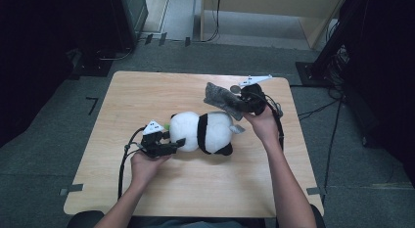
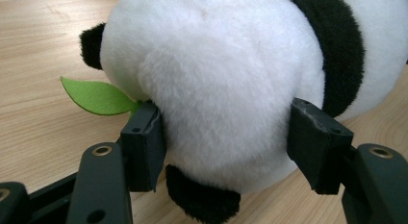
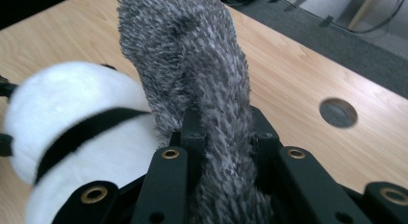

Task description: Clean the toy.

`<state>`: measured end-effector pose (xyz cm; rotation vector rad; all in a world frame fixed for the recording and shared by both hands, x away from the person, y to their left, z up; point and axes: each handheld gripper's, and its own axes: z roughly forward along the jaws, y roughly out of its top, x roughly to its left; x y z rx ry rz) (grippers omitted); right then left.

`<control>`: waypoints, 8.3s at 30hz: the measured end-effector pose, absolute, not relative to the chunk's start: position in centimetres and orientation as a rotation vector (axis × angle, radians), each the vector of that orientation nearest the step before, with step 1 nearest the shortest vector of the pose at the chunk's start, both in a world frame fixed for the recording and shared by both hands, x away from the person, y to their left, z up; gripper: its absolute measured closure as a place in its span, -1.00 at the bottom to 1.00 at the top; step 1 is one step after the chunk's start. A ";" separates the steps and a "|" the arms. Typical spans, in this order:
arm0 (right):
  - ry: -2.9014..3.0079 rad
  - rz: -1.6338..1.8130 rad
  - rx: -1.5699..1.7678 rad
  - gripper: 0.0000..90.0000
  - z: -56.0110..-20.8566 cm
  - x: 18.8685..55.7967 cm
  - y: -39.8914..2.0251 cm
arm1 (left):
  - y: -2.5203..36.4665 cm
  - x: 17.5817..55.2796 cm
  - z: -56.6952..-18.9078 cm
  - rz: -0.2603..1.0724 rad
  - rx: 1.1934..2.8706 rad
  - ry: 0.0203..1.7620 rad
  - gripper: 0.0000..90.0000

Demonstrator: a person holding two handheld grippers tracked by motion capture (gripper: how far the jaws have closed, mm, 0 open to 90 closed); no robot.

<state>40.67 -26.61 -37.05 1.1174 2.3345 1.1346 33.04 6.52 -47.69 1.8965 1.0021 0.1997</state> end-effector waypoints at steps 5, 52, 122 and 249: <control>2.357 1.176 1.031 0.67 -36.5 40.4 -24.1 | 6.5 33.0 -47.7 0.210 1.895 0.994 -0.20; 2.486 1.114 1.089 0.67 -39.8 42.4 -22.2 | 6.5 32.8 -48.0 0.198 1.891 1.020 -0.14; 2.496 1.142 0.889 0.66 -37.7 37.9 -17.4 | 6.8 32.4 -48.2 0.192 1.846 0.993 -0.15; 2.348 1.033 1.149 0.66 -37.2 35.2 -27.2 | 6.6 32.9 -48.0 0.138 1.878 1.008 -0.08</control>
